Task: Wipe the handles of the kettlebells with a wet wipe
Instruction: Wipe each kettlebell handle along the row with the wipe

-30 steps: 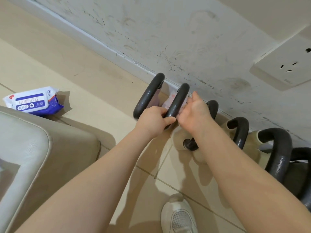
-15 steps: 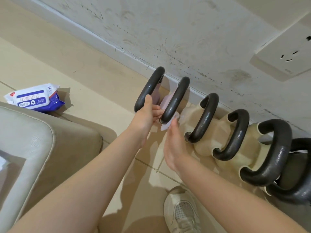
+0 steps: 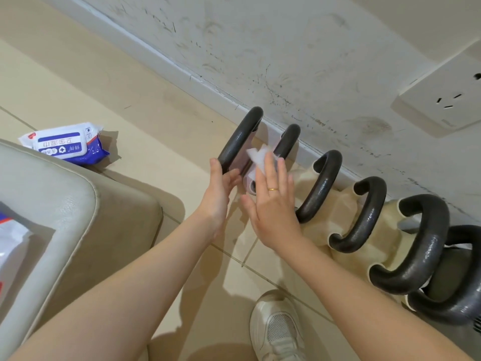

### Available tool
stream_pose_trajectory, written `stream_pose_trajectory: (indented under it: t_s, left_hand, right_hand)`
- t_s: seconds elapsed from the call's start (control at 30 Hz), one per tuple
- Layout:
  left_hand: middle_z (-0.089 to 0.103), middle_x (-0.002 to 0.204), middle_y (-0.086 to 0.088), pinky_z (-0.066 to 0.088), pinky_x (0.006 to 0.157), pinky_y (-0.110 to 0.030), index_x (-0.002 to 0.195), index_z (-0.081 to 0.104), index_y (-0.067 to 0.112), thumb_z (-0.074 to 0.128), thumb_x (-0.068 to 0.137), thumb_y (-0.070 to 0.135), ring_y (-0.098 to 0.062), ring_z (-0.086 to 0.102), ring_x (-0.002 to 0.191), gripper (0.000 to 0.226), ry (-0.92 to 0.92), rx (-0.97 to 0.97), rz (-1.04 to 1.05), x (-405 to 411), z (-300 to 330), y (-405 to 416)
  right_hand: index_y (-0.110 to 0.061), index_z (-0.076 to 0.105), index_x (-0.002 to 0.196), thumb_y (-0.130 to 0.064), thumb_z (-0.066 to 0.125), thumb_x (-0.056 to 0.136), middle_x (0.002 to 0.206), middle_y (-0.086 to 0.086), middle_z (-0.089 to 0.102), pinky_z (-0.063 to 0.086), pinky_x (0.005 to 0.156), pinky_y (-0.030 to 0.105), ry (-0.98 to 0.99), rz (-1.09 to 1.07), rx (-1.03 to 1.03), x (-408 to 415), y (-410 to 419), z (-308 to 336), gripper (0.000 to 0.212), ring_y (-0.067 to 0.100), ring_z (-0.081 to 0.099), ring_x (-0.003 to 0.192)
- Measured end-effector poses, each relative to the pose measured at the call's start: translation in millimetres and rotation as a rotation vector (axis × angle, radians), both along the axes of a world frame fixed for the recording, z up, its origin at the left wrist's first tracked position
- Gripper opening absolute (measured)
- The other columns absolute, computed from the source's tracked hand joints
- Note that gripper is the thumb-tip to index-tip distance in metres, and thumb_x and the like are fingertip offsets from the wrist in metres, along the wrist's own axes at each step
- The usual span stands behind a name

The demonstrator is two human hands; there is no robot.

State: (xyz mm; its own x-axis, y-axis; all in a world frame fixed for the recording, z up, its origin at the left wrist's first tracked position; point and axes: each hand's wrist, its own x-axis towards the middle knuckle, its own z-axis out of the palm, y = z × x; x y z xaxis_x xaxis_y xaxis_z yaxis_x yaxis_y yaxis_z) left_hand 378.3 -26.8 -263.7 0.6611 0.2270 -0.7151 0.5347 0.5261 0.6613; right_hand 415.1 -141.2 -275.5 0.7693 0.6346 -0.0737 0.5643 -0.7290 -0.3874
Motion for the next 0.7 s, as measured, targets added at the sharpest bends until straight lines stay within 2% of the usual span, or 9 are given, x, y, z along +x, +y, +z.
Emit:
stream_pose_trajectory:
  t_s: [0.07, 0.1, 0.2, 0.27, 0.33, 0.37, 0.5, 0.63, 0.7]
  left_hand:
    - [0.040, 0.149, 0.000, 0.004, 0.119, -0.041, 0.137, 0.044, 0.020, -0.004, 0.088, 0.065, -0.012, 0.020, 0.144, 0.083, 0.037, 0.026, -0.007, -8, -5, 5]
    - [0.039, 0.149, 0.000, 0.004, 0.119, -0.041, 0.135, 0.047, 0.020, -0.004, 0.087, 0.066, -0.012, 0.020, 0.143, 0.084, 0.063, 0.031, -0.005, -12, -7, 8]
    - [0.049, 0.139, 0.001, 0.008, 0.119, -0.040, 0.123, 0.054, 0.027, -0.004, 0.086, 0.067, -0.010, 0.030, 0.137, 0.079, 0.104, 0.034, 0.013, -19, -8, 18]
    - [0.055, 0.127, 0.001, 0.011, 0.119, -0.039, 0.111, 0.055, 0.028, -0.003, 0.088, 0.065, -0.008, 0.038, 0.125, 0.073, 0.099, 0.016, 0.031, -20, -7, 21]
    - [0.057, 0.122, 0.001, 0.014, 0.118, -0.037, 0.111, 0.055, 0.026, -0.003, 0.089, 0.064, -0.008, 0.040, 0.118, 0.072, 0.082, -0.004, 0.028, -20, -7, 23]
    - [0.057, 0.122, 0.001, 0.015, 0.117, -0.037, 0.114, 0.055, 0.025, -0.001, 0.089, 0.063, -0.009, 0.040, 0.117, 0.072, 0.075, -0.011, 0.020, -20, -8, 23]
    - [0.060, 0.122, 0.002, 0.021, 0.114, -0.036, 0.104, 0.063, 0.020, 0.017, 0.095, 0.054, -0.012, 0.043, 0.121, 0.058, 0.140, 0.088, -0.057, -23, -11, 21]
    - [0.062, 0.122, 0.001, 0.031, 0.110, -0.036, 0.107, 0.066, 0.018, 0.038, 0.095, 0.038, -0.019, 0.046, 0.123, 0.036, 0.200, 0.174, -0.134, -20, -7, 20]
    - [0.064, 0.118, -0.002, 0.042, 0.092, -0.024, 0.108, 0.066, 0.017, 0.046, 0.093, 0.027, -0.018, 0.052, 0.115, 0.027, 0.157, 0.201, -0.126, -15, -2, 15]
  right_hand:
    - [-0.006, 0.042, 0.137, -0.045, 0.034, 0.090, 0.151, 0.007, 0.034, 0.002, 0.114, 0.043, -0.320, 0.234, -0.258, 4, -3, -4, 0.062, 0.025, 0.017, 0.143]
    - [-0.005, 0.047, 0.134, -0.044, 0.039, 0.090, 0.144, 0.008, 0.045, 0.004, 0.114, 0.044, -0.442, 0.341, -0.419, 3, -4, -7, 0.059, 0.025, 0.027, 0.140]
    - [0.001, 0.031, 0.141, -0.035, 0.034, 0.096, 0.149, 0.013, 0.036, -0.009, 0.113, 0.048, -0.586, 0.639, -0.723, 2, -4, -12, 0.057, 0.027, 0.023, 0.142]
    - [0.000, 0.040, 0.137, -0.038, 0.042, 0.093, 0.144, 0.012, 0.043, -0.004, 0.115, 0.046, -0.648, 0.694, -0.829, 11, -1, -8, 0.058, 0.026, 0.032, 0.138]
    - [-0.004, 0.058, 0.124, -0.041, 0.057, 0.083, 0.129, 0.010, 0.060, 0.010, 0.115, 0.042, -0.642, 0.669, -0.794, 22, 2, -2, 0.055, 0.024, 0.049, 0.126]
    - [-0.003, 0.058, 0.123, -0.041, 0.056, 0.082, 0.129, 0.010, 0.060, 0.011, 0.113, 0.040, -0.620, 0.630, -0.770, 24, 1, -1, 0.056, 0.023, 0.050, 0.126]
    - [-0.005, 0.026, 0.144, -0.045, 0.038, 0.091, 0.153, 0.006, 0.030, -0.005, 0.112, 0.040, -0.640, 0.661, -0.781, 15, -9, -1, 0.067, 0.019, 0.019, 0.143]
    - [-0.002, 0.044, 0.135, -0.038, 0.042, 0.086, 0.142, 0.013, 0.046, 0.024, 0.110, 0.046, -0.444, 0.275, -0.456, 32, 0, 11, 0.061, 0.029, 0.040, 0.133]
    - [-0.002, 0.052, 0.127, -0.040, 0.041, 0.086, 0.138, 0.016, 0.050, 0.032, 0.108, 0.048, -0.387, 0.288, -0.370, 36, -2, 12, 0.057, 0.032, 0.042, 0.132]
